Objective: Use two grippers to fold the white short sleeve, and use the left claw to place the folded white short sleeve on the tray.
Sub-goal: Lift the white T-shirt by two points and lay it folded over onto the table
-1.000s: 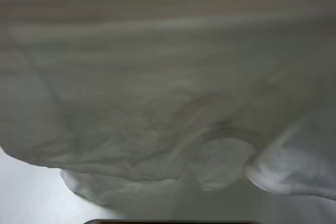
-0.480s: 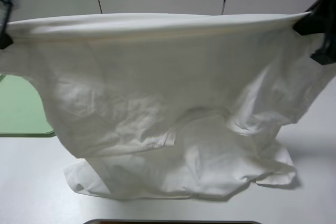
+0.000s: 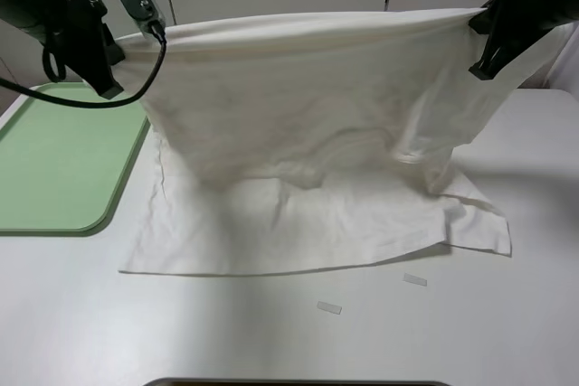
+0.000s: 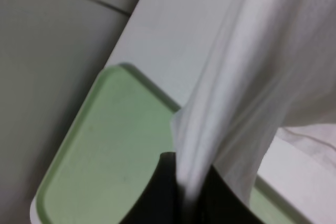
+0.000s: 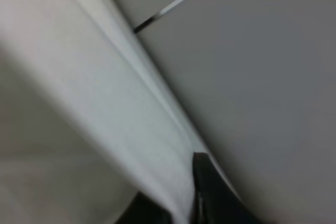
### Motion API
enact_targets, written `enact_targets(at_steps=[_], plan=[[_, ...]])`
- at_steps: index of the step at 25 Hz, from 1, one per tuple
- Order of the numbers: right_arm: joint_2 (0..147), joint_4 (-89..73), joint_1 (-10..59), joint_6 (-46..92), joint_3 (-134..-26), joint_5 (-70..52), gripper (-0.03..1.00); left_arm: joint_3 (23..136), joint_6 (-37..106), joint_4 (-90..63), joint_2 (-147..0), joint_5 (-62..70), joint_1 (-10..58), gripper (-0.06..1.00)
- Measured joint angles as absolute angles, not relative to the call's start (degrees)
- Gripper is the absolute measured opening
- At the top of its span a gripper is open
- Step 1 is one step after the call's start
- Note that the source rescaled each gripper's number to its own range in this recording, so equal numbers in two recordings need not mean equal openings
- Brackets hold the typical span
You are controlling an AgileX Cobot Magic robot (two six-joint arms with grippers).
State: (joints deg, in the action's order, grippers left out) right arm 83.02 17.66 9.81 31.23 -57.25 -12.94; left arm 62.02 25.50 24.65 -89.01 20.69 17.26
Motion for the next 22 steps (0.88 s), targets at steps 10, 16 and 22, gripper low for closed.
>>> enact_targets(at_steps=[10,16,22], plan=[[84.5,17.5,8.6,31.2,-57.1,-13.0,0.00,62.7,21.6,17.1,-92.2,24.1,17.2,0.00],[84.5,12.7,8.6,31.2,-57.0,-24.2,0.00,62.7,22.7,8.3,-92.2,34.9,17.3,0.00],[84.5,6.4,8.6,31.2,-57.0,-38.2,0.00,58.7,24.8,4.1,-92.2,39.8,17.3,0.00]])
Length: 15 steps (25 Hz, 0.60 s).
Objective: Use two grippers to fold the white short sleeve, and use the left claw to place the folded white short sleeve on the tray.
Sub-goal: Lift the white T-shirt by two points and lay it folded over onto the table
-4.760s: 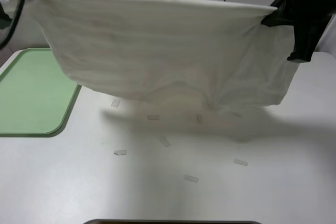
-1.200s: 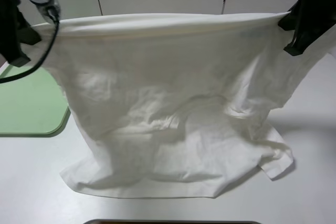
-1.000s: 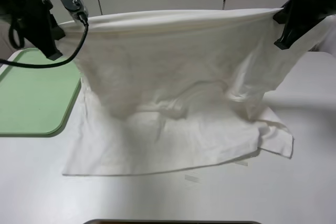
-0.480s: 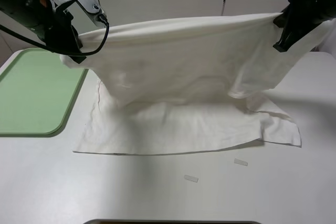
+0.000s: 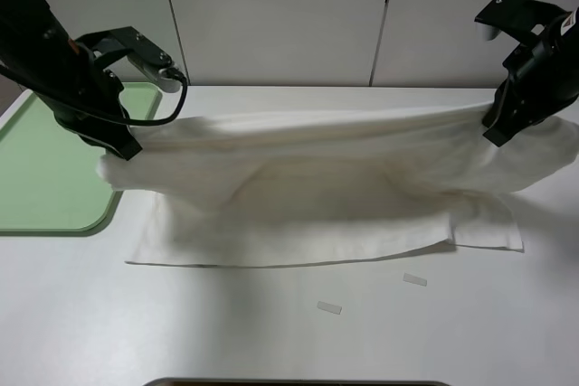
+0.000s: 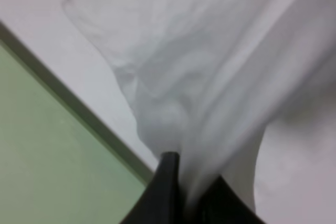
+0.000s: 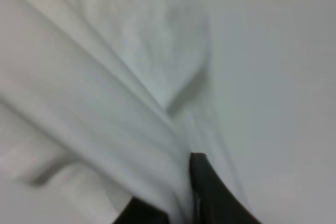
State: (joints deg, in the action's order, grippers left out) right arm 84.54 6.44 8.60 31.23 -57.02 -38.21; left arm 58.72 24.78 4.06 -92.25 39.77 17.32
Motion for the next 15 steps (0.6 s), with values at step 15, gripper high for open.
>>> enact_targets(at_steps=[15], plan=[[84.5,2.1,8.6,31.0,-57.4,-51.3,0.15,56.0,24.8,1.5,-92.2,40.3,16.9,0.27]])
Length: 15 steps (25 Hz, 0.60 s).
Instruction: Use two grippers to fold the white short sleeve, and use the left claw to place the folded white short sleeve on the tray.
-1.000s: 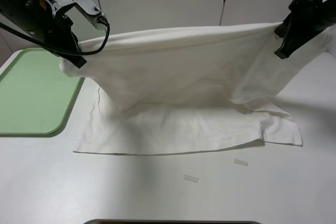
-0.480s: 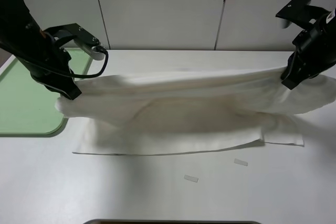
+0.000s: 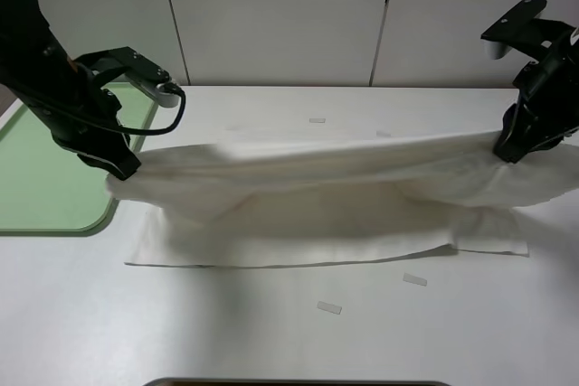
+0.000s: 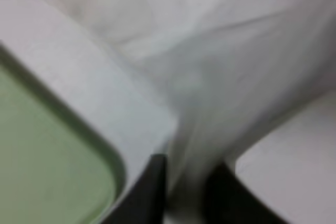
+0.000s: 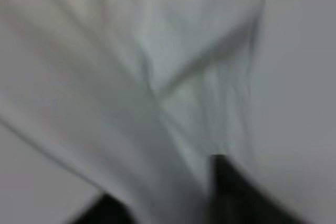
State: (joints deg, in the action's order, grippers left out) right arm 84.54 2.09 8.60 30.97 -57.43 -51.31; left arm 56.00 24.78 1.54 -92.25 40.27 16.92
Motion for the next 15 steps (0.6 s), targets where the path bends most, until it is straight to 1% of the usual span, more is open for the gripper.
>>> enact_targets(at_steps=[1,2,3,4,6,8,15], plan=[[84.5,3.2,8.4,30.1,-57.5,-52.0,0.45,55.9,24.8,2.4,-92.2,40.4,16.6,0.45],[84.5,3.7,8.1,29.1,-57.5,-52.4,0.67,55.7,24.8,3.1,-92.2,40.3,16.4,0.63],[84.5,4.1,7.9,28.3,-57.5,-52.5,0.79,55.7,24.7,3.5,-92.2,39.7,16.3,0.77],[84.5,4.6,7.9,27.5,-57.5,-52.5,0.87,55.7,24.7,3.5,-92.2,38.9,16.3,0.85],[84.5,5.0,7.9,26.5,-57.5,-52.5,0.96,55.7,24.6,3.5,-92.2,37.2,16.3,0.94],[84.5,5.2,7.9,26.1,-57.5,-52.5,0.98,55.7,24.6,3.5,-92.2,35.9,16.3,0.97],[84.5,5.2,7.9,26.1,-57.5,-52.5,1.00,55.7,24.6,3.5,-92.2,34.3,16.2,1.00]])
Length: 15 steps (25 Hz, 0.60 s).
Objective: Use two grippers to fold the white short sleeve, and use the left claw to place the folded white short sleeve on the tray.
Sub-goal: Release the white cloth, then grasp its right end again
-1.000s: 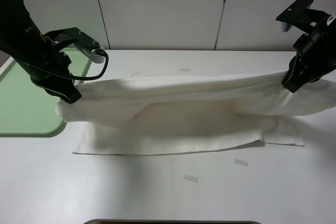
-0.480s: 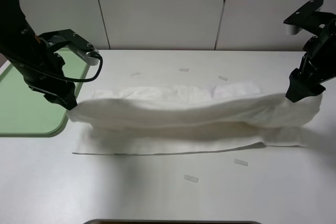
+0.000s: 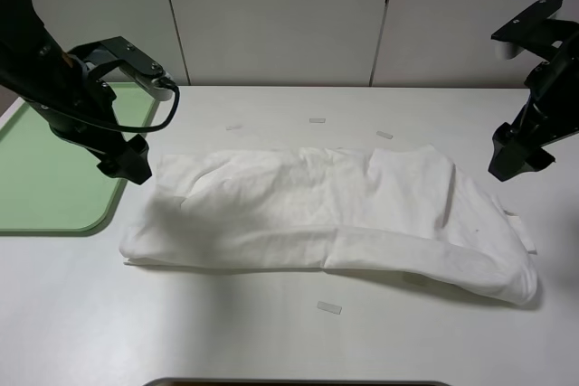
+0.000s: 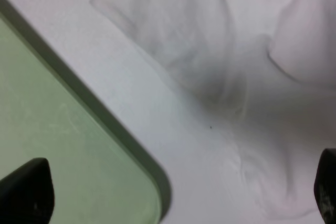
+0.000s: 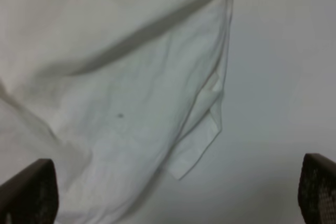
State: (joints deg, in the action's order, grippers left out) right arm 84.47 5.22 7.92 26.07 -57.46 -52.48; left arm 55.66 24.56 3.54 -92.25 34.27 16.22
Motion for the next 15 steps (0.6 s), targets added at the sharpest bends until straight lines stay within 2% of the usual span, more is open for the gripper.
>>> enact_targets(at_steps=[4,11,15], plan=[[83.5,4.3,7.9,26.1,-57.5,-52.5,1.00,56.3,24.4,3.5,-92.2,37.1,16.2,1.00],[74.6,-1.4,7.9,26.0,-57.5,-54.9,1.00,66.0,15.4,3.6,-89.8,64.0,16.2,1.00],[71.4,-3.5,7.9,26.0,-57.5,-56.2,1.00,66.3,12.7,3.6,-81.3,66.0,16.2,1.00]])
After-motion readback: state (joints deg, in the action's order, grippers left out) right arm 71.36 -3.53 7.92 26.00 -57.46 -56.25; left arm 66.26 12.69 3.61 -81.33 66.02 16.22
